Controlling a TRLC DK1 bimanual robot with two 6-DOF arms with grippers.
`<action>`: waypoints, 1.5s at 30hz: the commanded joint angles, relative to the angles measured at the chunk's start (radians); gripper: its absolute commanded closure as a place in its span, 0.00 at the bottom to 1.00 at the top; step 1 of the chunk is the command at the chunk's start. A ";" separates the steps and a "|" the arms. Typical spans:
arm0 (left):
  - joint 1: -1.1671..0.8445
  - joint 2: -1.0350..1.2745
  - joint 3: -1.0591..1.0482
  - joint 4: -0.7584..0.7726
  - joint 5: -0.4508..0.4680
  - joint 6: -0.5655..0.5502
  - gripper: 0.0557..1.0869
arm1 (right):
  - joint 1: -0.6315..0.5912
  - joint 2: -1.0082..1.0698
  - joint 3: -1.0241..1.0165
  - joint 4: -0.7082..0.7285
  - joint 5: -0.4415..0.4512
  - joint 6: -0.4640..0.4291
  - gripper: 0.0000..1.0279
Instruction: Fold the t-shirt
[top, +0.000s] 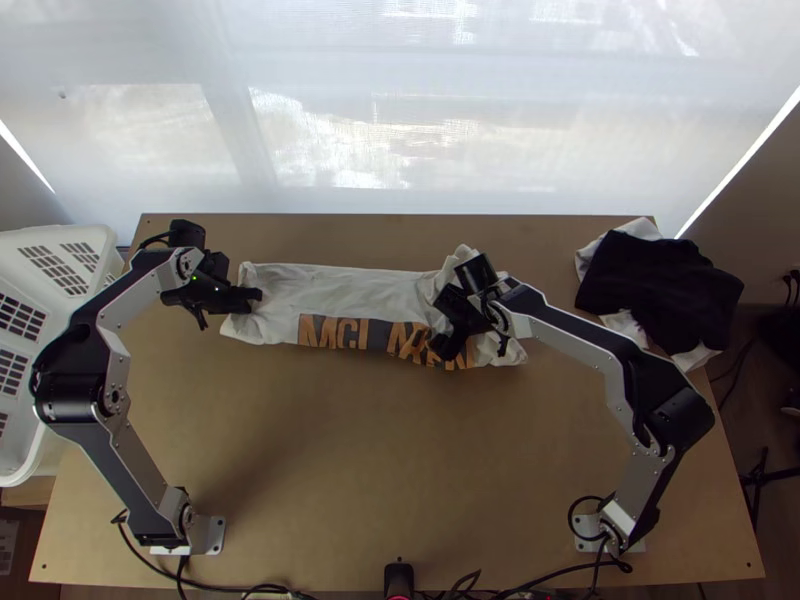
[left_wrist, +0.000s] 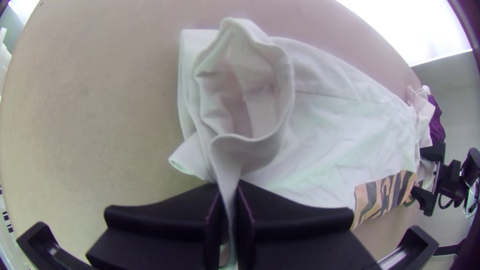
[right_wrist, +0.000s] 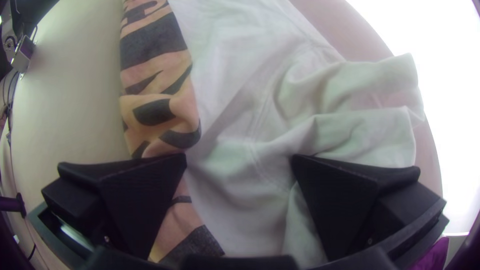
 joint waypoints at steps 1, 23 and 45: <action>-0.026 -0.034 0.005 0.006 -0.001 -0.012 0.97 | 0.001 -0.001 0.000 0.001 0.001 0.002 0.04; -0.200 -0.119 0.237 -0.102 0.010 -0.095 0.97 | 0.015 0.011 0.000 0.004 0.001 0.004 0.04; -0.378 -0.133 0.531 -0.160 0.116 -0.135 0.97 | 0.030 0.089 0.020 0.011 0.002 0.005 0.04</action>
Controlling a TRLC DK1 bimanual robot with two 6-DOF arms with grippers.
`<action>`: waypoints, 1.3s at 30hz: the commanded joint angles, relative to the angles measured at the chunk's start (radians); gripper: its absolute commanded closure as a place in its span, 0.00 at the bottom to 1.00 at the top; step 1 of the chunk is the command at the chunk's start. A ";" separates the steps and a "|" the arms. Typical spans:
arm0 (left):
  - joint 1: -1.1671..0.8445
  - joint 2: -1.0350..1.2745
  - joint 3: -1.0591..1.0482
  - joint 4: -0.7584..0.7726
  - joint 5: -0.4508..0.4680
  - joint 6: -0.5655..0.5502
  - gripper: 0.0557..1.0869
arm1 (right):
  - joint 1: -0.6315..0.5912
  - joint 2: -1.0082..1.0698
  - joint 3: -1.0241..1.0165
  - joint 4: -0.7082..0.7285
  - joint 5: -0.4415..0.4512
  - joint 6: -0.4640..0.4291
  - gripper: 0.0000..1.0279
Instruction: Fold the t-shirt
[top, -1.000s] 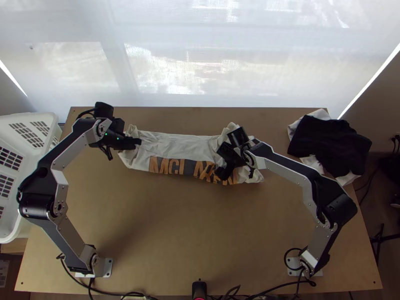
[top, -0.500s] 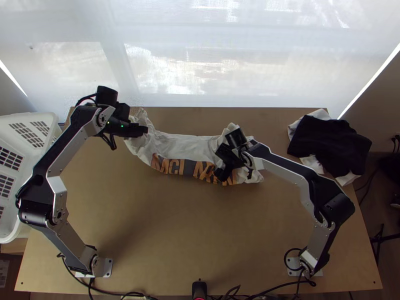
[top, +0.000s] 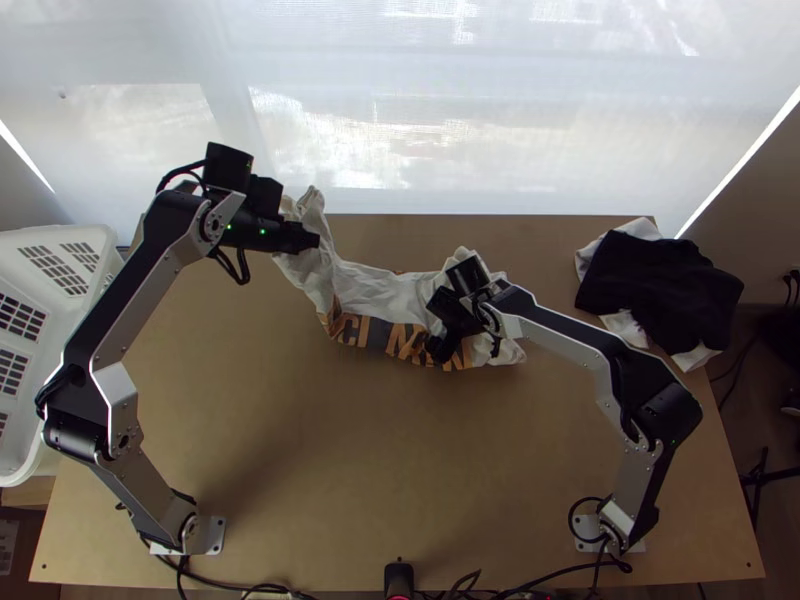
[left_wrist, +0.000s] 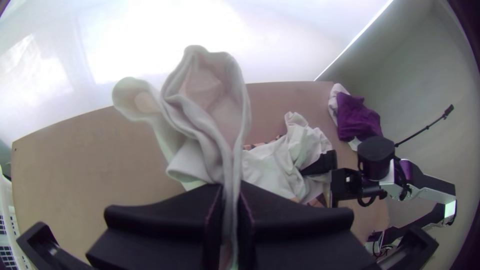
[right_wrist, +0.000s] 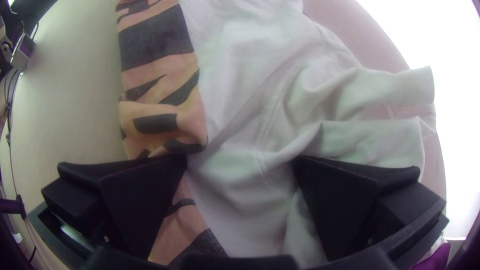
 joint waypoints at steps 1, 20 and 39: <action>-0.066 0.008 0.110 0.000 0.047 -0.017 0.97 | -0.004 0.021 0.000 0.001 0.006 -0.004 0.04; -0.272 0.109 0.251 0.071 0.096 -0.083 0.97 | -0.047 -0.052 0.009 -0.012 0.006 0.023 0.04; -0.307 0.169 0.263 0.078 0.096 -0.084 0.97 | -0.222 -0.419 0.004 -0.125 -0.001 0.020 0.04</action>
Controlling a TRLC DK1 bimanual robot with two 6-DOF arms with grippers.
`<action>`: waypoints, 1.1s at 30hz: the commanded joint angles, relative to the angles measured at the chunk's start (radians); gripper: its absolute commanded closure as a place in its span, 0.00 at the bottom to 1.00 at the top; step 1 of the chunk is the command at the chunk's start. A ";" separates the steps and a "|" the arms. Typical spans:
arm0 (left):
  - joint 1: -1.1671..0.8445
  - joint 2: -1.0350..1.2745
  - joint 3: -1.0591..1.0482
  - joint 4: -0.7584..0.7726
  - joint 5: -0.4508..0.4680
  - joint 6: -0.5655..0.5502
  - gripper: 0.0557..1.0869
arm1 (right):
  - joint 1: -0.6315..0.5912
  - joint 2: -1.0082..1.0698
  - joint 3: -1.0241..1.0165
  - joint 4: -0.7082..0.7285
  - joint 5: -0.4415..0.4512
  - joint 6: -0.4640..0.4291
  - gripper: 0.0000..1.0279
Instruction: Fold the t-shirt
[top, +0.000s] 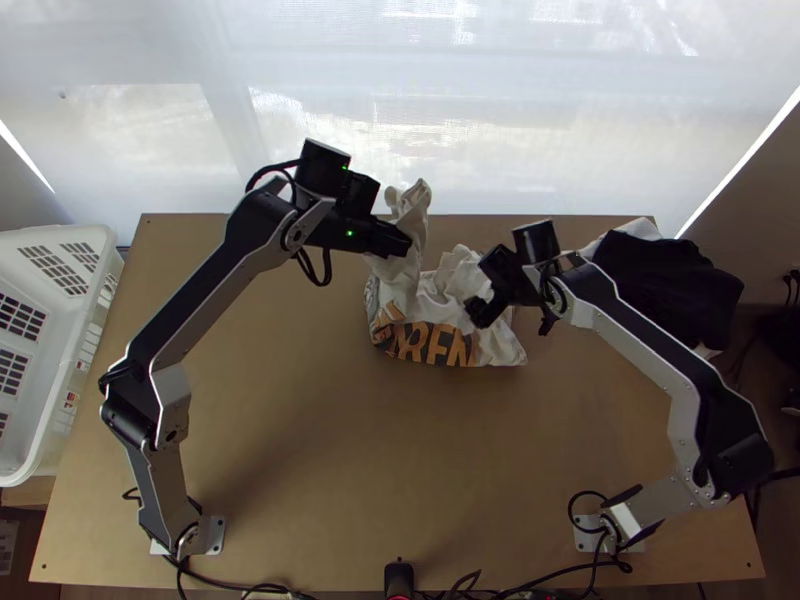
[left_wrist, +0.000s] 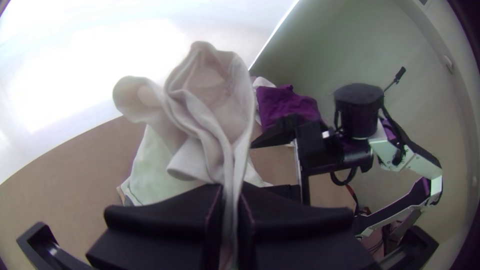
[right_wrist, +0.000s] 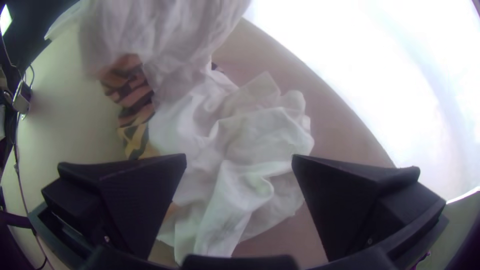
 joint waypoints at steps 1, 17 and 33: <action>-0.029 0.022 0.003 0.008 0.000 0.001 0.97 | -0.048 -0.132 -0.004 -0.037 -0.004 0.000 0.04; -0.124 0.177 0.065 0.053 0.000 0.000 0.97 | -0.227 -0.373 -0.078 -0.093 -0.004 0.003 0.04; -0.213 0.383 0.098 0.166 -0.003 -0.010 0.97 | -0.255 -0.463 -0.119 -0.165 -0.003 0.005 0.04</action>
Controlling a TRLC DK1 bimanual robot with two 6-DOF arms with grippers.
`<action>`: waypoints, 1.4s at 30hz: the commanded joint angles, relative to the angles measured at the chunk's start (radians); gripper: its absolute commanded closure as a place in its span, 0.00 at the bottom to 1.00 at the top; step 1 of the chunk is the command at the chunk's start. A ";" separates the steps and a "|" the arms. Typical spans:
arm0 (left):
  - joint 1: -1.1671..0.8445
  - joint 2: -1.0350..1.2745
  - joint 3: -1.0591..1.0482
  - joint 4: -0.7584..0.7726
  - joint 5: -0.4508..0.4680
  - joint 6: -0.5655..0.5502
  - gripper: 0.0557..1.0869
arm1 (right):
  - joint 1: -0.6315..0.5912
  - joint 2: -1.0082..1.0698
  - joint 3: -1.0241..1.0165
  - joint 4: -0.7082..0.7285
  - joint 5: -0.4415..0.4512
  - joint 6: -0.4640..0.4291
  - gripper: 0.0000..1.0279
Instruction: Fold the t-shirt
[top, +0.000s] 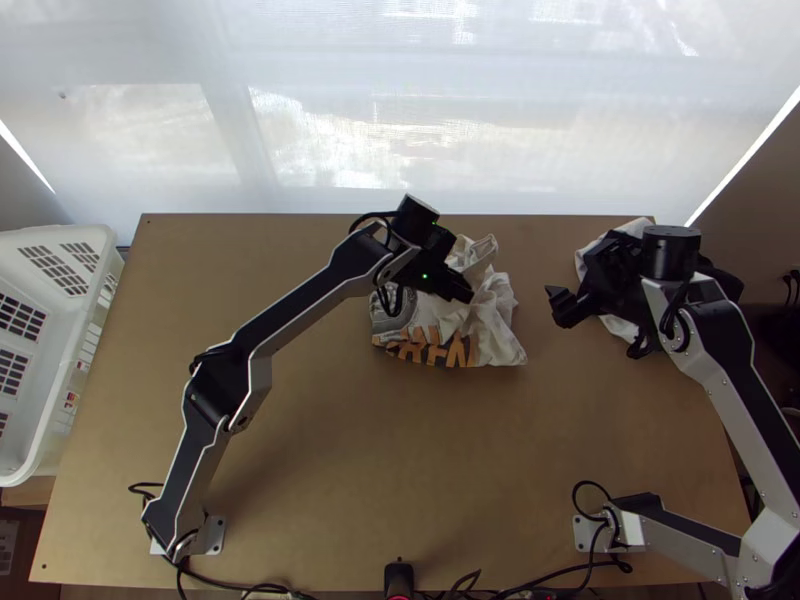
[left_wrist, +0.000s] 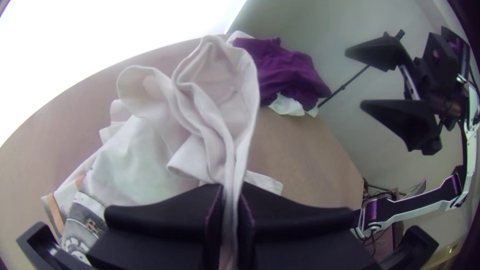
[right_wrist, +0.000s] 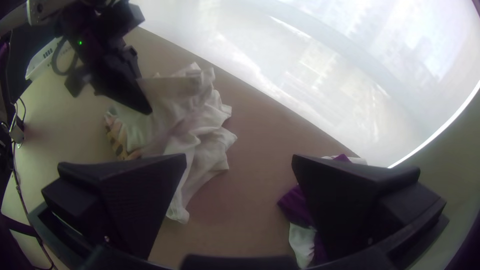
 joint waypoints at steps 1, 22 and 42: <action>-0.039 0.101 0.006 0.050 -0.001 -0.004 0.97 | -0.008 -0.035 -0.012 -0.032 0.001 -0.002 0.04; 0.140 -0.162 -0.043 -0.122 0.010 0.027 0.07 | 0.038 -0.026 -0.042 -0.033 0.006 -0.020 0.04; 0.321 -0.364 -0.459 -0.102 0.004 0.107 0.07 | 0.377 0.597 0.270 0.227 0.004 -0.015 0.04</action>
